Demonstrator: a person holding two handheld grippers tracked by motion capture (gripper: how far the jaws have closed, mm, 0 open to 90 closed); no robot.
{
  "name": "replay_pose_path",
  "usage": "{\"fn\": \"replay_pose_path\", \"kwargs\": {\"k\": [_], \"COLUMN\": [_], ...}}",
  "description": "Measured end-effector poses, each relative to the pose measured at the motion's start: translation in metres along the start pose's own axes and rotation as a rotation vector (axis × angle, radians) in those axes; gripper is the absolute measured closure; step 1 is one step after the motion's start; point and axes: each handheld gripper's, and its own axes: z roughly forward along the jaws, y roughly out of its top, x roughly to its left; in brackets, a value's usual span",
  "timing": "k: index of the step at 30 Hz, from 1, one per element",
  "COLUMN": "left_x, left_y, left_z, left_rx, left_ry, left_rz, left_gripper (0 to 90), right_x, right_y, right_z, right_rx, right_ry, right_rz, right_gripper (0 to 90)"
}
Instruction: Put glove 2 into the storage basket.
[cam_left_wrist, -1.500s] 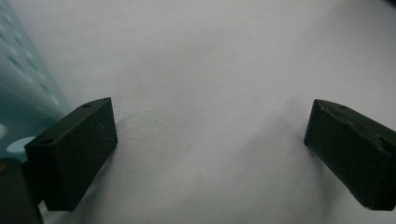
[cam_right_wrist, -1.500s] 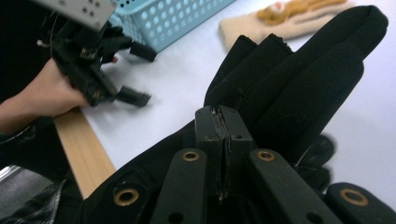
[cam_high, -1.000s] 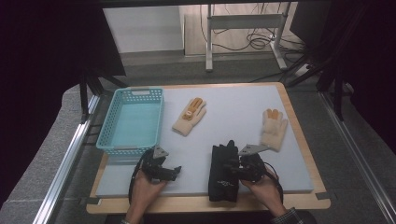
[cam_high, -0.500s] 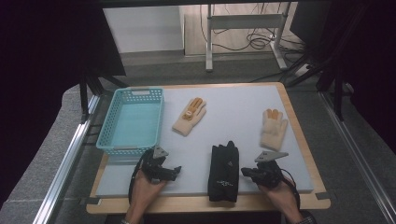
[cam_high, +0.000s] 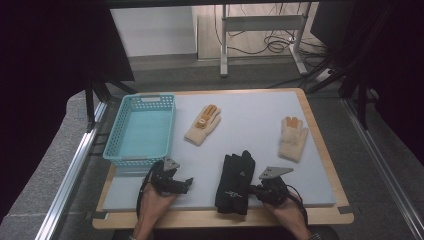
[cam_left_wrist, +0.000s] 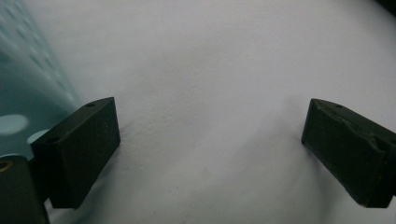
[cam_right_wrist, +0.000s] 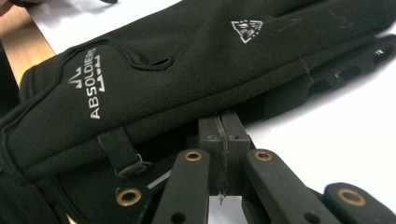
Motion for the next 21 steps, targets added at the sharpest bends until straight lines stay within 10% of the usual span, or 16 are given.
{"fn": "replay_pose_path", "kwargs": {"k": [21], "left_x": [0.005], "left_y": [-0.005], "left_z": [-0.004], "left_rx": [0.002], "left_ry": [-0.016], "left_rz": [0.003], "left_gripper": [6.2], "right_x": [0.021], "right_y": [0.032], "right_z": [0.040], "right_rx": [-0.014], "right_ry": [0.009], "right_rz": [-0.067], "right_gripper": [84.5]}}
